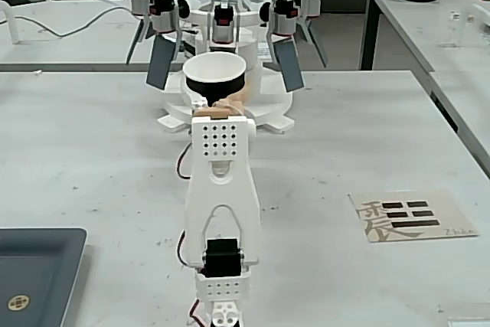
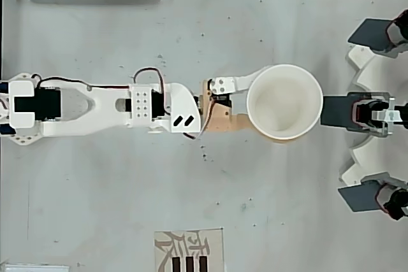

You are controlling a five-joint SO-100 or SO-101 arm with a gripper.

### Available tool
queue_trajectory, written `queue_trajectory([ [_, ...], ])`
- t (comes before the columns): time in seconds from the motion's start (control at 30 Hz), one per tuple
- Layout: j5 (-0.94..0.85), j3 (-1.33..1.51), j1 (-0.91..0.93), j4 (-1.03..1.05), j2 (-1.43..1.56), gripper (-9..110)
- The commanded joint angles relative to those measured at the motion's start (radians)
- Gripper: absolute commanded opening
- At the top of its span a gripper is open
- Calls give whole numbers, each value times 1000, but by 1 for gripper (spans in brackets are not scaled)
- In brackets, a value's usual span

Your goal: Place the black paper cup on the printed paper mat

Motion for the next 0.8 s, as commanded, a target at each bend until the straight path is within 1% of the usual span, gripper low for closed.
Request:
queue_trajectory([
  [0.0,-127,104,38,-78,72,12],
  [0.47,-127,107,38,-77,69,11],
  [0.77,-118,166,38,-63,141,11],
])
